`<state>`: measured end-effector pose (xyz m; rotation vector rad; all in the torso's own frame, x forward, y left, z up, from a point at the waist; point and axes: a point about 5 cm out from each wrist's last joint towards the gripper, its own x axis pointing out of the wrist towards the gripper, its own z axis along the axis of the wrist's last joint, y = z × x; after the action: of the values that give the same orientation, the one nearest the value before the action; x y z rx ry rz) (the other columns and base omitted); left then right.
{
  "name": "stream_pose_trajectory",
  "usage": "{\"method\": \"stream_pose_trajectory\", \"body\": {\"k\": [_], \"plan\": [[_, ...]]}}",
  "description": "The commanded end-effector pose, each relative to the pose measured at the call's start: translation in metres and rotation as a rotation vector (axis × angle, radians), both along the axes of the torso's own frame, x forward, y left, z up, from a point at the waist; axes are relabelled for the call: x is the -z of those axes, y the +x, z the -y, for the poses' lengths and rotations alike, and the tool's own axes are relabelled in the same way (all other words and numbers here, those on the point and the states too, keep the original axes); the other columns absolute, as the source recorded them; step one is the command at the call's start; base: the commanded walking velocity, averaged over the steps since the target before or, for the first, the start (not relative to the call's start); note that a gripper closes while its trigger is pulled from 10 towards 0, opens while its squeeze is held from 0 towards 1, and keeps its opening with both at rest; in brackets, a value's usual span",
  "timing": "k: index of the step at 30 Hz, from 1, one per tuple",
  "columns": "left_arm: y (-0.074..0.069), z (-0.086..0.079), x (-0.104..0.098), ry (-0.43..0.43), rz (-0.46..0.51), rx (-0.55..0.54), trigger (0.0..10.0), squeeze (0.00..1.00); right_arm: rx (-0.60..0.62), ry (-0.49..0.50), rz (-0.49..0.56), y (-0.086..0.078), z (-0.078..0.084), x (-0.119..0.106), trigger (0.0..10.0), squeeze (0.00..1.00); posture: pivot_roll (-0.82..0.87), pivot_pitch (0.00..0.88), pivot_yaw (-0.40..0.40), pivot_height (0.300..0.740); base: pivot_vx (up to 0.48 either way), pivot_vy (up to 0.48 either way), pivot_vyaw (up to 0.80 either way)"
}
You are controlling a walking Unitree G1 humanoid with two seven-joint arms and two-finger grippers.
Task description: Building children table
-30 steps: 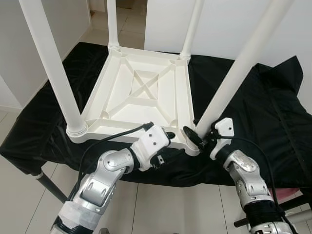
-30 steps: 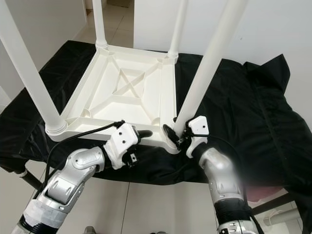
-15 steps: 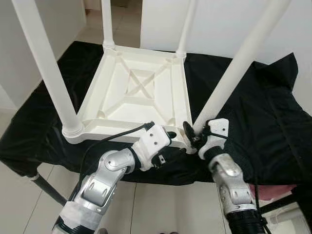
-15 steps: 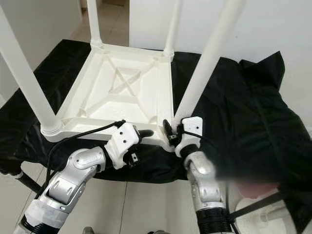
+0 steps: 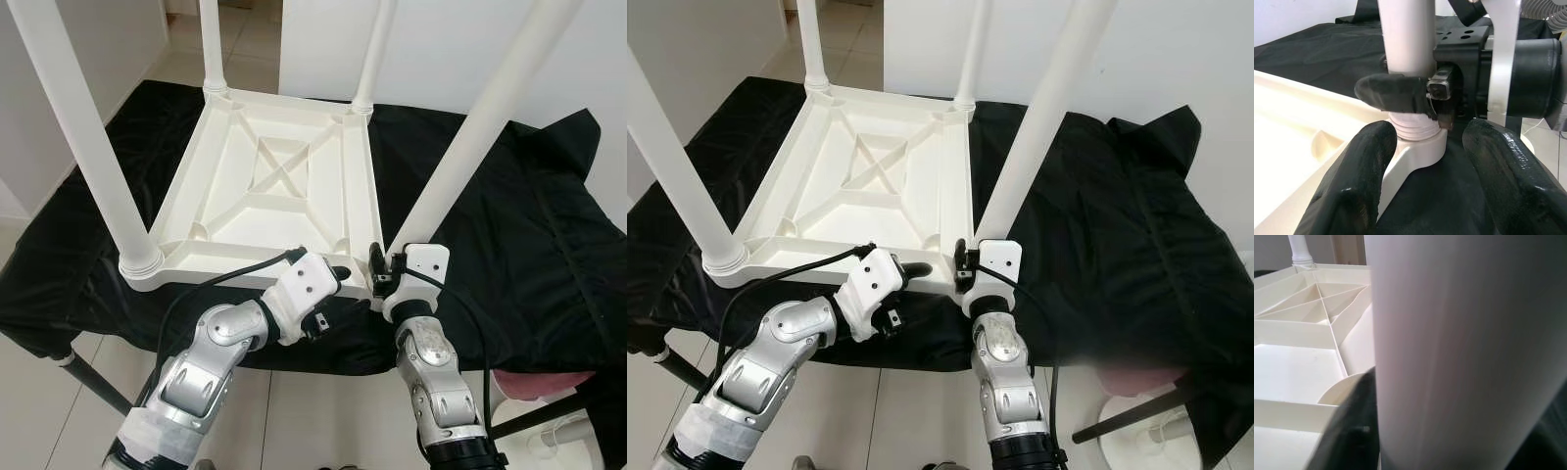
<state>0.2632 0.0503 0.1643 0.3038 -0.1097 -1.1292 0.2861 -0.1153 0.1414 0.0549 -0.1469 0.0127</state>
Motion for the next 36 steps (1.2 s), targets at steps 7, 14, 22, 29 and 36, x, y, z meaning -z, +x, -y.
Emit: {"method": "stream_pose_trajectory", "body": {"k": [7,14,22,29,36], "plan": [[0.002,0.0,0.001,0.0,0.01,-0.042,10.0,0.0,-0.066,0.056,-0.024,-0.005,-0.005,0.007,10.0,1.0,-0.01,0.089,-0.093,0.74,0.0,0.0,0.0],[-0.002,-0.004,0.001,0.007,-0.009,-0.019,10.0,0.0,-0.25,-0.035,-0.016,-0.011,0.017,0.007,10.0,0.0,-0.02,0.094,-0.088,0.74,0.0,0.0,0.0],[-0.008,-0.008,0.003,0.029,-0.033,0.021,10.0,0.0,-0.438,-0.145,-0.022,-0.01,0.048,0.009,10.0,0.0,-0.01,0.096,-0.082,0.74,0.0,0.0,0.0],[-0.011,-0.013,0.005,0.065,-0.043,0.033,10.0,0.0,-0.49,-0.195,-0.025,0.005,0.067,0.005,10.0,0.0,0.01,0.096,-0.086,0.74,0.0,0.0,0.0],[-0.018,-0.01,0.007,0.071,-0.051,0.067,10.0,0.0,-0.61,-0.2,-0.034,0.018,0.064,0.003,10.0,0.0,0.02,0.082,-0.087,0.74,0.0,0.0,0.0]]}}
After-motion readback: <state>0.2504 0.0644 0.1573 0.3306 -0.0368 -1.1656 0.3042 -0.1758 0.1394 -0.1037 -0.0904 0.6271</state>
